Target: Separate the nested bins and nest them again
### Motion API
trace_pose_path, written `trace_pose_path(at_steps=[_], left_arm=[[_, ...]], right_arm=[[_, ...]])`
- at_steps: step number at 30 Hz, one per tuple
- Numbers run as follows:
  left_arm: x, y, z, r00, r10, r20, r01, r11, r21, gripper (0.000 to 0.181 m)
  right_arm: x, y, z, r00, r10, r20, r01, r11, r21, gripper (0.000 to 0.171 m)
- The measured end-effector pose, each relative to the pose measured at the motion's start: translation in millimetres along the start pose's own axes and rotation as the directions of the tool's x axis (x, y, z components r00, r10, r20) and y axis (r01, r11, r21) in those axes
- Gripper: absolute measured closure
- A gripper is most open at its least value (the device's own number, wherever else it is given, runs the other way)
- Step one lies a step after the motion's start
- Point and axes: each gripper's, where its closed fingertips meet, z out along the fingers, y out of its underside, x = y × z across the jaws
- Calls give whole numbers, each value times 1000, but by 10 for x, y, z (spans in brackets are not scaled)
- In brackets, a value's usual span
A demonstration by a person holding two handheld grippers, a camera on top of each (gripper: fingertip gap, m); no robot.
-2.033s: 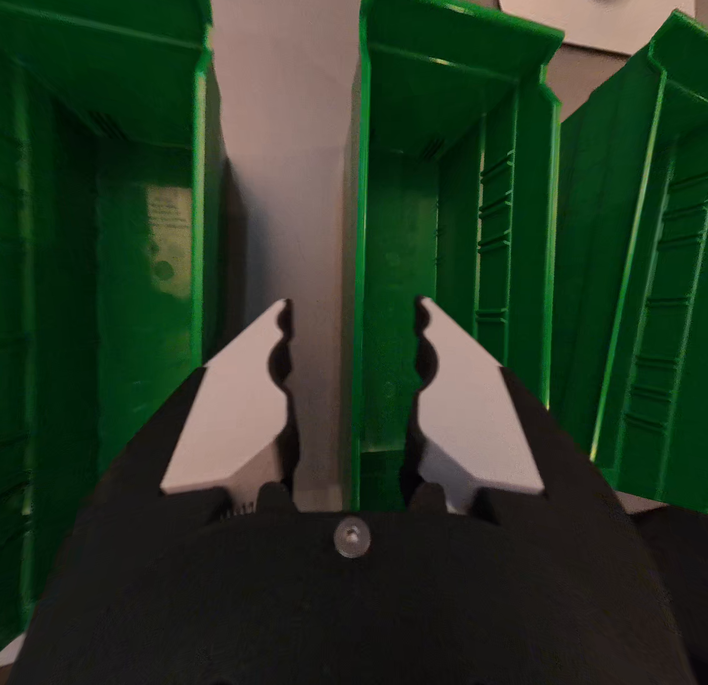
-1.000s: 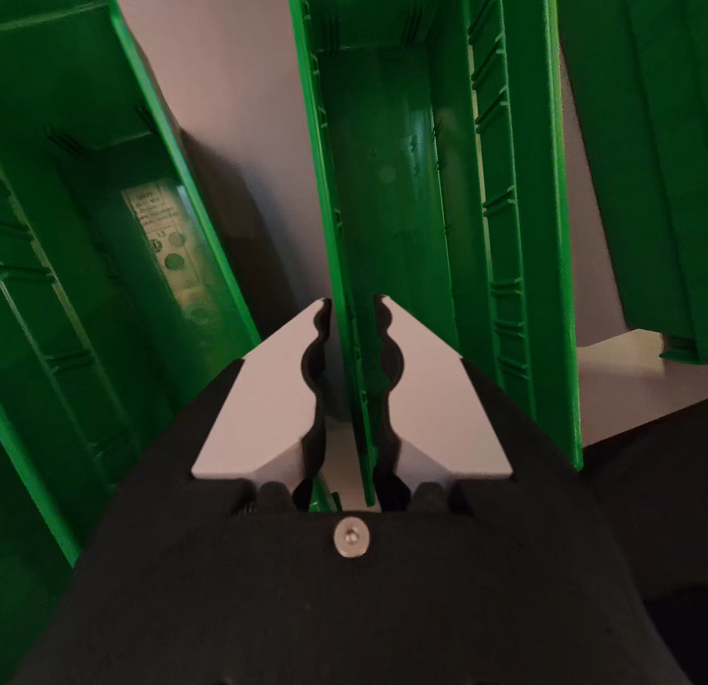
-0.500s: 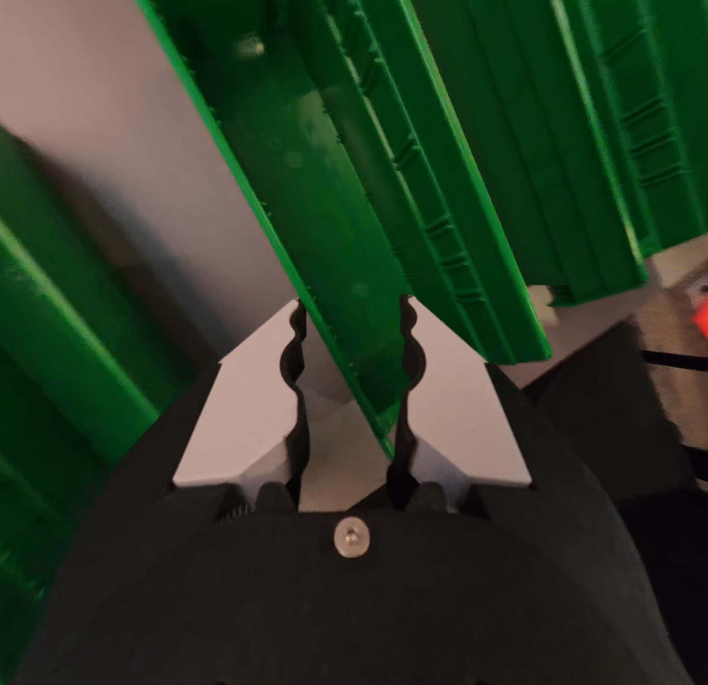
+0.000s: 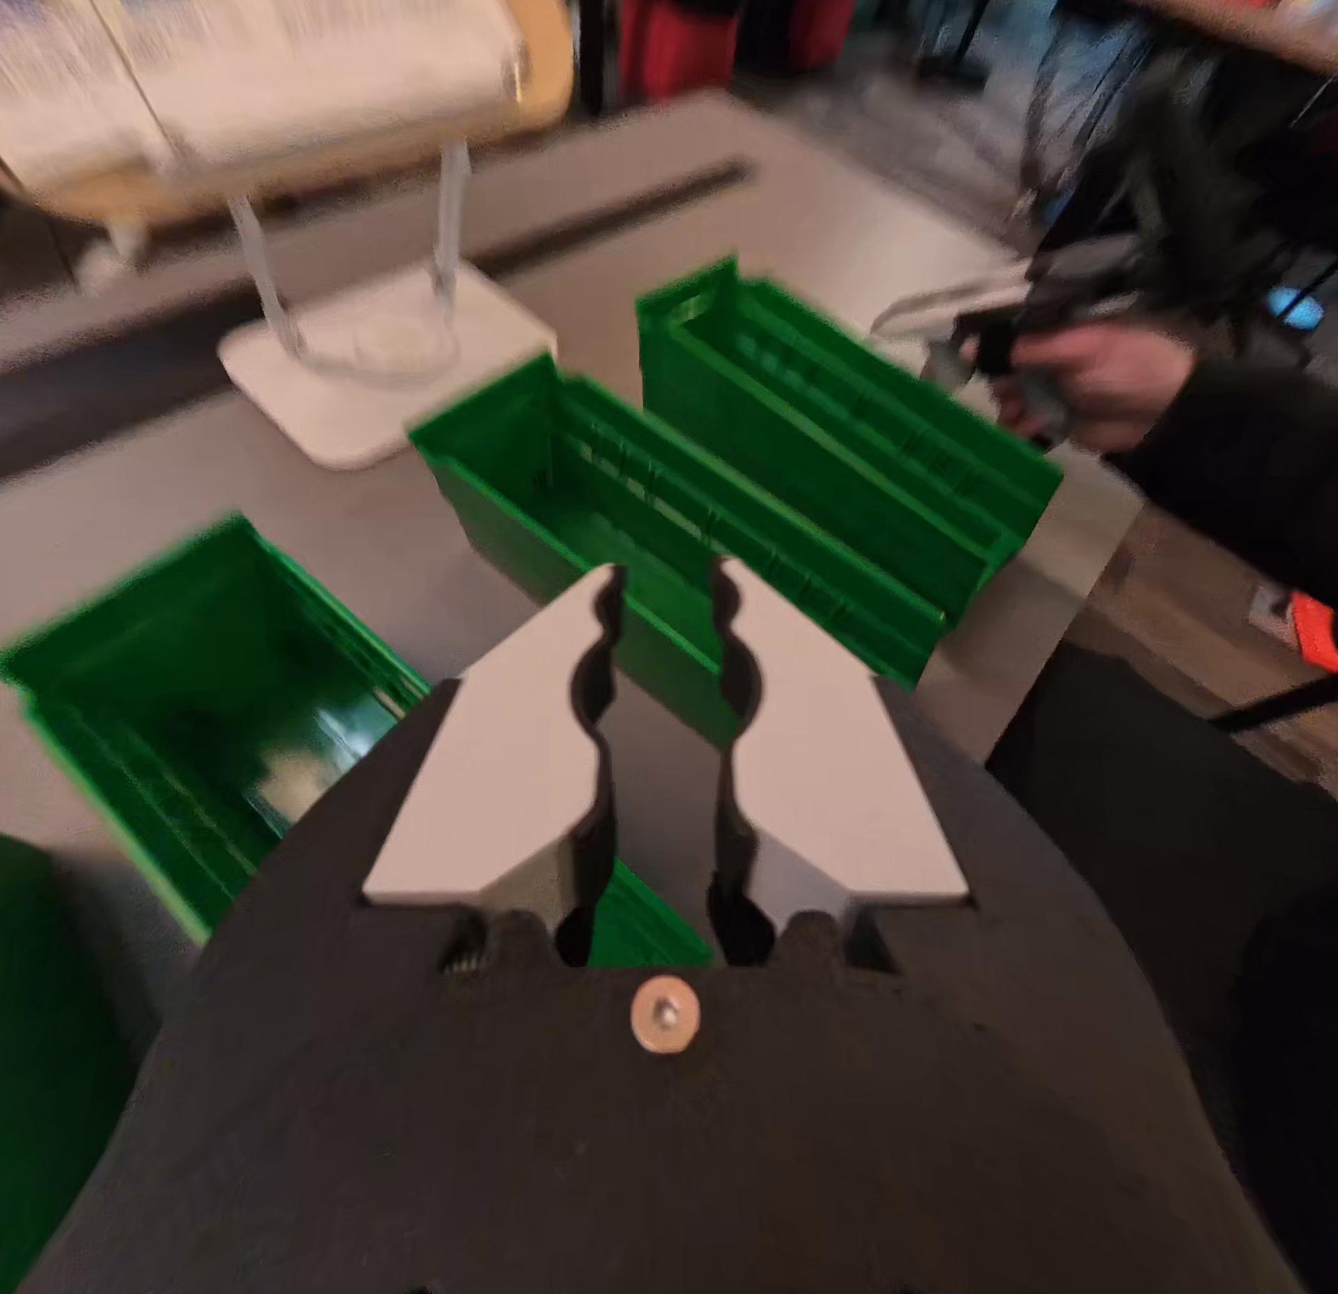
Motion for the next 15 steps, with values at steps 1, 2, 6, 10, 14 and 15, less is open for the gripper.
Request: trace_pose_path(at_steps=[1,2,6,10,14,15], left_arm=[[-20,-142,-156,1000,22,-9,-21,996,84,172],[-42,-250,-305,999,22,-27,-18,990,138,172],[-344,-509,-907,1000,-6,26,-1,965,263,141],[-838,-271,-1255,975,-53,218,18,987,157,68],[-1111,-50,-1387,953,-168,254,130,979,157,53],[-1138,-41,-1394,951,-189,246,149,974,173,53]], right_arm=[[9,-25,-21,1000,-3,-7,4,1000,11,151],[14,-50,-41,1000,-8,-14,8,1000,21,150],[0,-139,-100,999,-31,-30,33,998,47,149],[-72,-199,-137,998,-56,-39,58,997,59,143],[-184,-344,-236,991,-112,-71,117,990,76,125],[-247,-399,-287,985,-151,-82,157,985,72,115]])
